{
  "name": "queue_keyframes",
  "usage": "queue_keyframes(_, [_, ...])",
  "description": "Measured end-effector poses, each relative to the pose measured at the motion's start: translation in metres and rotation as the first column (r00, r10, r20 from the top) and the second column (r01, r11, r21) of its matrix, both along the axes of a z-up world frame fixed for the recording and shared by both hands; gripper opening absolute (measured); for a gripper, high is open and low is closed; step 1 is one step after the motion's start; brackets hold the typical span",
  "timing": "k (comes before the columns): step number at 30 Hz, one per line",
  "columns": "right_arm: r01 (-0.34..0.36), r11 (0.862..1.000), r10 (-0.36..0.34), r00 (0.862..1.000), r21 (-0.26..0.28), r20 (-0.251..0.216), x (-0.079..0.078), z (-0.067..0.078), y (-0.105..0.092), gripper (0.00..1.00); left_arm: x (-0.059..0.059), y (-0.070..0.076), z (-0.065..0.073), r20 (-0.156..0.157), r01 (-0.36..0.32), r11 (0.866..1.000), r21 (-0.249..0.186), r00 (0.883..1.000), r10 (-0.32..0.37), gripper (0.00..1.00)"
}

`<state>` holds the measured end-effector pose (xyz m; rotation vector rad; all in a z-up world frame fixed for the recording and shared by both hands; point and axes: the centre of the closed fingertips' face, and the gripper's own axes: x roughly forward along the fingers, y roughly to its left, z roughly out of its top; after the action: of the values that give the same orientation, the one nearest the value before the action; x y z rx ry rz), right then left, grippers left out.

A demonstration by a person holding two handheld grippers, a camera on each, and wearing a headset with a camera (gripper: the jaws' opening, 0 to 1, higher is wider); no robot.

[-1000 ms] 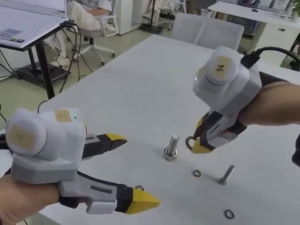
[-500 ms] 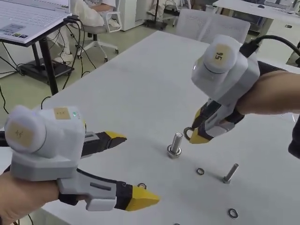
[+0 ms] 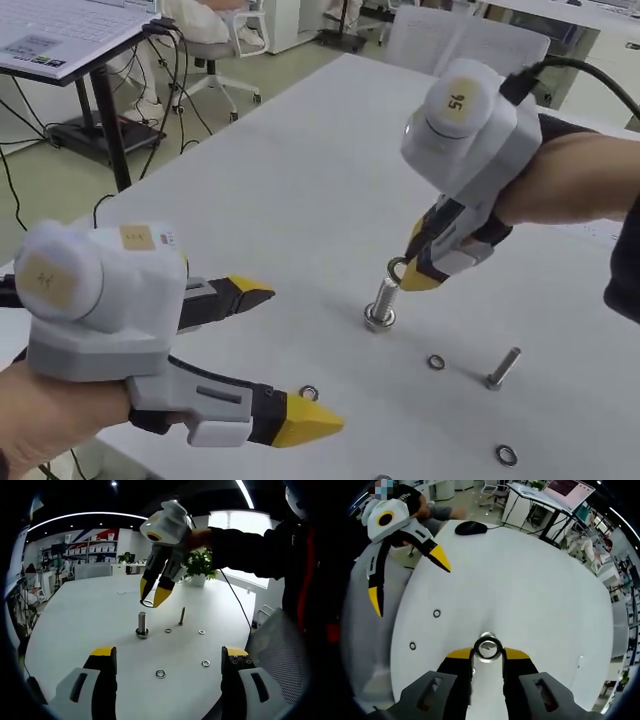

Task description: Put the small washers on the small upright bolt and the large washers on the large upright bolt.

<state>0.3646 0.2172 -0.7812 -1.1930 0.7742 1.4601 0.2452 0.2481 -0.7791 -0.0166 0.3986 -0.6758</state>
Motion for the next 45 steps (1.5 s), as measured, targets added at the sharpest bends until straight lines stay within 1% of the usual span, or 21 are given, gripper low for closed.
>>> queue_keyframes(15, [-0.017,0.999,0.016,1.000,-0.035,-0.026,0.005,-0.015,0.002,0.23,0.002,0.002,-0.007,-0.019,-0.006,1.000,-0.001,1.000,0.006,0.86])
queue_keyframes(29, [-0.023,0.998,0.021,0.999,-0.057,-0.040,0.007,-0.023,0.004,0.23,0.002,0.004,-0.010,-0.024,-0.010,1.000,-0.007,1.000,0.010,0.86])
queue_keyframes(33, [-0.026,0.997,0.023,0.999,-0.069,-0.045,0.006,-0.027,0.004,0.23,0.002,0.005,-0.011,-0.025,-0.013,1.000,-0.009,1.000,0.013,0.86])
queue_keyframes(45, [-0.026,0.996,0.021,0.998,-0.082,-0.053,0.006,-0.034,0.004,0.23,0.002,0.004,-0.013,-0.028,-0.017,1.000,-0.012,0.999,0.016,0.86])
